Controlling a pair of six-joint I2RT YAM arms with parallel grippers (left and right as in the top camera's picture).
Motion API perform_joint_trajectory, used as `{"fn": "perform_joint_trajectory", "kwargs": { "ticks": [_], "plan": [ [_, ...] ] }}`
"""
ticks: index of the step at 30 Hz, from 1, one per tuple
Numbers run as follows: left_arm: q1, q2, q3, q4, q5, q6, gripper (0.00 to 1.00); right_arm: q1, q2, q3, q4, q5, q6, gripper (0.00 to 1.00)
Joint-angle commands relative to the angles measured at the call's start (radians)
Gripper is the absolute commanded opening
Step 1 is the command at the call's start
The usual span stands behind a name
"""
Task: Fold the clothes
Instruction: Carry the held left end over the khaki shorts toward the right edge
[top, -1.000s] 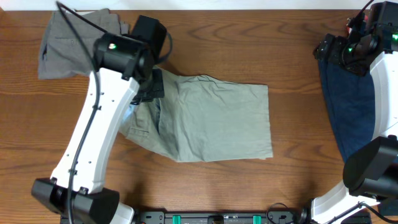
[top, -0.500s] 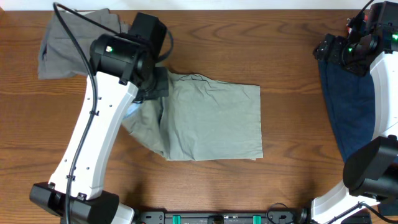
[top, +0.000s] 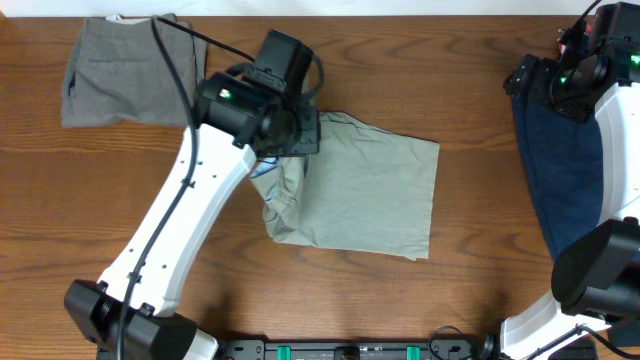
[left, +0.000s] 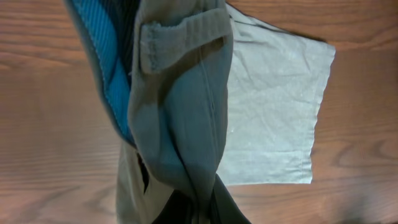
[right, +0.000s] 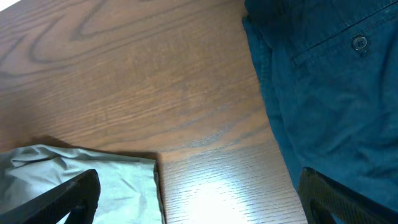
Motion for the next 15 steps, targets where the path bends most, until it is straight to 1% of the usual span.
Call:
{"fn": "perform_joint_trajectory", "kwargs": {
  "ticks": [1, 6, 9, 15],
  "plan": [
    [-0.019, -0.012, -0.042, 0.036, 0.018, -0.047, 0.06, 0.001, 0.003, 0.017, 0.000, 0.003, 0.010, 0.99],
    [-0.025, -0.014, -0.052, 0.041, 0.010, -0.046, 0.06, 0.001, 0.003, 0.017, 0.000, 0.003, 0.010, 0.99],
    [-0.008, -0.024, -0.044, 0.017, -0.010, -0.047, 0.06, 0.001, 0.003, 0.017, 0.001, 0.003, 0.010, 0.99],
    [0.060, -0.041, 0.035, -0.161, -0.127, -0.045, 0.06, 0.001, 0.003, 0.017, 0.001, 0.003, 0.010, 0.99]
  ]
}}
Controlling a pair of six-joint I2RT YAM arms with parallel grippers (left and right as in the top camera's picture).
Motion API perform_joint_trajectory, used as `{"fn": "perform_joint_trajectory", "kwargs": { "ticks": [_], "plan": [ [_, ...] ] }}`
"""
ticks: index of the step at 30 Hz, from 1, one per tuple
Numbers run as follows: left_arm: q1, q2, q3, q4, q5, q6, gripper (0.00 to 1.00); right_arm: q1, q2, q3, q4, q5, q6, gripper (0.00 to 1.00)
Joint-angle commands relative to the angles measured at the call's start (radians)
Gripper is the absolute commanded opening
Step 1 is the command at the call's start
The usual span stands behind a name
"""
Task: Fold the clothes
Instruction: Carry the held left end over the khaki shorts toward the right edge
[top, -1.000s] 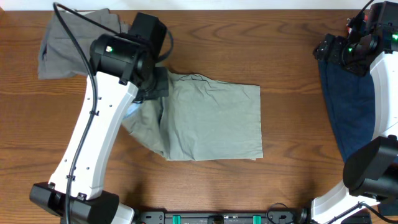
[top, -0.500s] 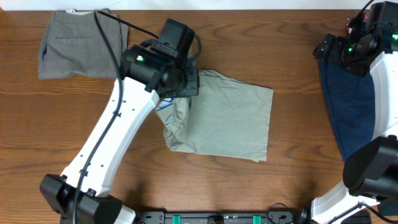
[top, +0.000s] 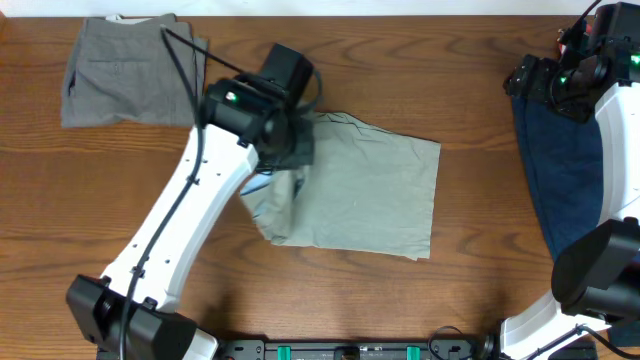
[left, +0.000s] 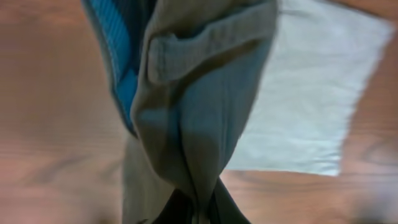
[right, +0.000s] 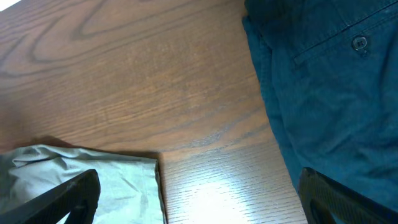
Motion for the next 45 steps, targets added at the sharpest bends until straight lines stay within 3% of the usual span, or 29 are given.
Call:
{"fn": "perform_joint_trajectory", "kwargs": {
  "ticks": [1, 9, 18, 22, 37, 45],
  "plan": [
    [0.044, -0.040, 0.089, -0.080, -0.090, -0.001, 0.06, 0.001, 0.003, 0.017, 0.001, 0.003, 0.010, 0.98],
    [0.083, -0.040, 0.295, -0.285, -0.225, 0.029, 0.06, 0.001, 0.003, 0.017, 0.001, 0.004, 0.010, 0.99],
    [0.076, -0.030, 0.365, -0.310, -0.196, 0.028, 0.06, 0.001, 0.003, 0.017, 0.001, 0.003, 0.010, 0.99],
    [0.045, -0.010, 0.362, -0.266, -0.111, 0.008, 0.06, 0.001, 0.003, 0.017, 0.001, 0.003, 0.010, 0.99],
    [-0.158, 0.154, 0.246, -0.032, -0.107, -0.130, 0.06, 0.001, 0.003, 0.017, 0.001, 0.003, 0.010, 0.99],
    [-0.238, 0.222, 0.245, 0.092, -0.008, -0.134, 0.06, 0.001, 0.003, 0.017, 0.001, 0.003, 0.010, 0.99]
  ]
}}
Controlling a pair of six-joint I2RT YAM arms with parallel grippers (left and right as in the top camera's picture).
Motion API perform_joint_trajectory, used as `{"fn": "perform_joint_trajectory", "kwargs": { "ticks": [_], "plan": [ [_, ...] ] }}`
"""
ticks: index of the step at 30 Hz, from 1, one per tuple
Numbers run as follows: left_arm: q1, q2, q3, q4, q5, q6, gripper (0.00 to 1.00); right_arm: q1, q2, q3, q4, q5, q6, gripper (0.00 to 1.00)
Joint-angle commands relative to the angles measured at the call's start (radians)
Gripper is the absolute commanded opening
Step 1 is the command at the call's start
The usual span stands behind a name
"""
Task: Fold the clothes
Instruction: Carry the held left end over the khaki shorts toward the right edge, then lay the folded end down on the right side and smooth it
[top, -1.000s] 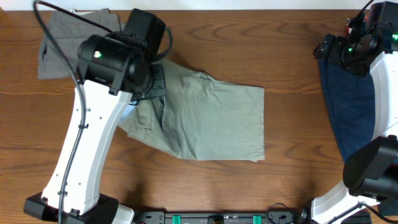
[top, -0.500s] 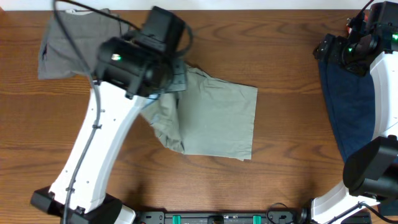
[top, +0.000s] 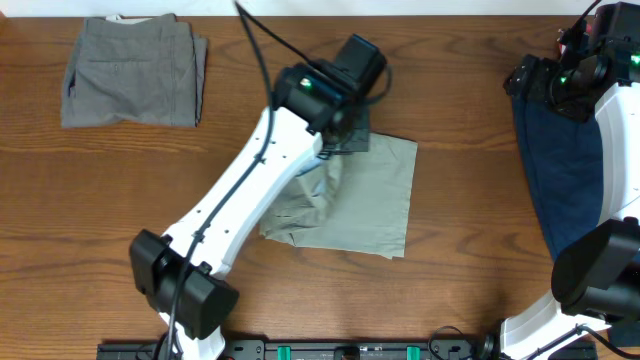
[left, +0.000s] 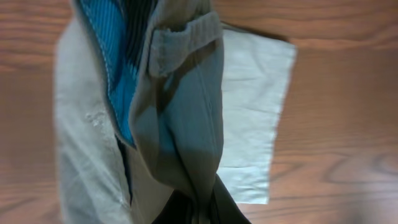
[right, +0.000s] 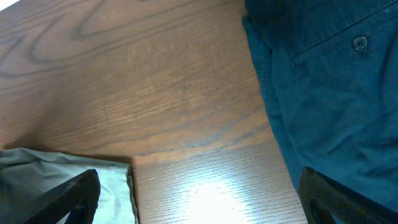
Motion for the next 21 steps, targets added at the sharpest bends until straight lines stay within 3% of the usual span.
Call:
{"fn": "perform_joint_trajectory", "kwargs": {
  "ticks": [1, 15, 21],
  "plan": [
    [-0.032, 0.001, 0.004, 0.021, 0.040, -0.023, 0.06, 0.001, 0.003, 0.017, 0.000, 0.003, 0.010, 0.99],
    [-0.084, 0.162, -0.004, 0.036, 0.044, -0.104, 0.06, 0.001, 0.003, 0.017, 0.000, 0.003, 0.010, 0.99],
    [-0.095, 0.212, -0.004, 0.101, 0.143, -0.105, 0.06, 0.001, 0.003, 0.017, 0.000, 0.003, 0.010, 0.99]
  ]
}}
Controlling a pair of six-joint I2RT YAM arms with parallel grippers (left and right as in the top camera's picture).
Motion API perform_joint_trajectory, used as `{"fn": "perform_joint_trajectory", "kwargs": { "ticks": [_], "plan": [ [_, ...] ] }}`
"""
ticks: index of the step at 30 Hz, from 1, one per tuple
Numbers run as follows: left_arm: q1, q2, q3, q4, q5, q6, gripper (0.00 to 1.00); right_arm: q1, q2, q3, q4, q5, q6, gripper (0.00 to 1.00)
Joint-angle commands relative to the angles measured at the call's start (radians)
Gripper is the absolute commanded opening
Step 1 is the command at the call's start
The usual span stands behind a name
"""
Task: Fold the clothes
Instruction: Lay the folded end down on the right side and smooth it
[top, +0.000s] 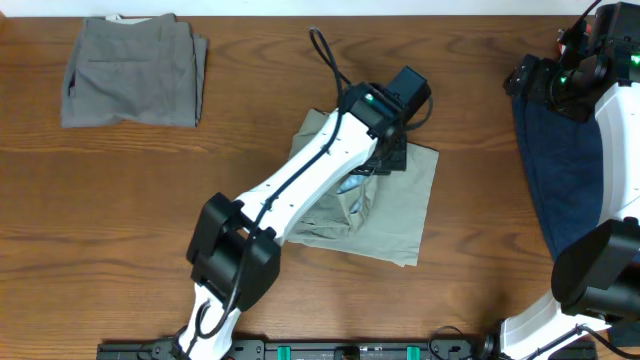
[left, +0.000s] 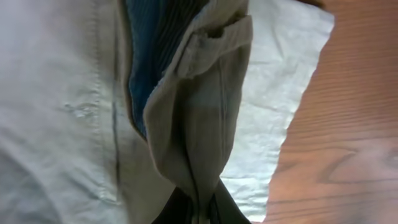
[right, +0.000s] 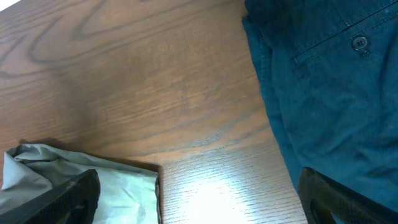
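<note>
A pale green garment (top: 395, 215) lies half doubled over in the middle of the table. My left gripper (top: 386, 160) hangs above its right part, shut on a bunched waistband edge with a belt loop (left: 214, 40) and a blue striped lining (left: 152, 59). The fabric is pinched between the jaws at the bottom of the left wrist view, at the left gripper (left: 200, 208). My right gripper (right: 199, 199) is open and holds nothing, at the table's far right beside a navy garment (right: 323, 87).
A folded grey garment (top: 133, 72) lies at the back left corner. The navy garment (top: 565, 175) runs along the right edge under the right arm (top: 610, 110). Bare wood (top: 120, 220) shows left of the green garment.
My left gripper has moved right with the held edge, from over the garment's top middle to over its right part. The right arm has not moved.
At first my left gripper held the green garment's left edge lifted above its left side. It stayed there, then stood over the garment's top middle with the edge drawn across. Now the edge hangs over the right part.
</note>
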Motion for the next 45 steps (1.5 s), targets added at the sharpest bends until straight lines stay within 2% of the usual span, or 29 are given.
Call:
{"fn": "perform_joint_trajectory", "kwargs": {
  "ticks": [1, 26, 30, 32, 37, 45],
  "plan": [
    [-0.008, 0.010, -0.003, 0.035, 0.067, -0.023, 0.06, 0.001, 0.003, 0.017, 0.000, 0.003, 0.010, 0.99],
    [-0.042, 0.093, -0.005, 0.263, 0.067, -0.063, 0.07, 0.001, 0.003, 0.017, 0.000, 0.003, 0.010, 0.99],
    [-0.045, 0.096, -0.005, 0.278, 0.067, -0.063, 0.08, 0.001, 0.003, 0.017, 0.000, 0.003, 0.010, 0.99],
    [-0.051, 0.096, -0.005, 0.284, 0.071, -0.063, 0.13, 0.001, 0.003, 0.017, 0.000, 0.003, 0.010, 0.99],
    [-0.067, 0.096, -0.005, 0.286, 0.095, -0.062, 0.13, 0.001, 0.003, 0.017, -0.001, 0.003, 0.010, 0.99],
    [-0.090, 0.095, -0.005, 0.235, 0.275, -0.002, 0.13, 0.001, 0.003, 0.017, -0.001, 0.003, 0.010, 0.99]
  ]
}}
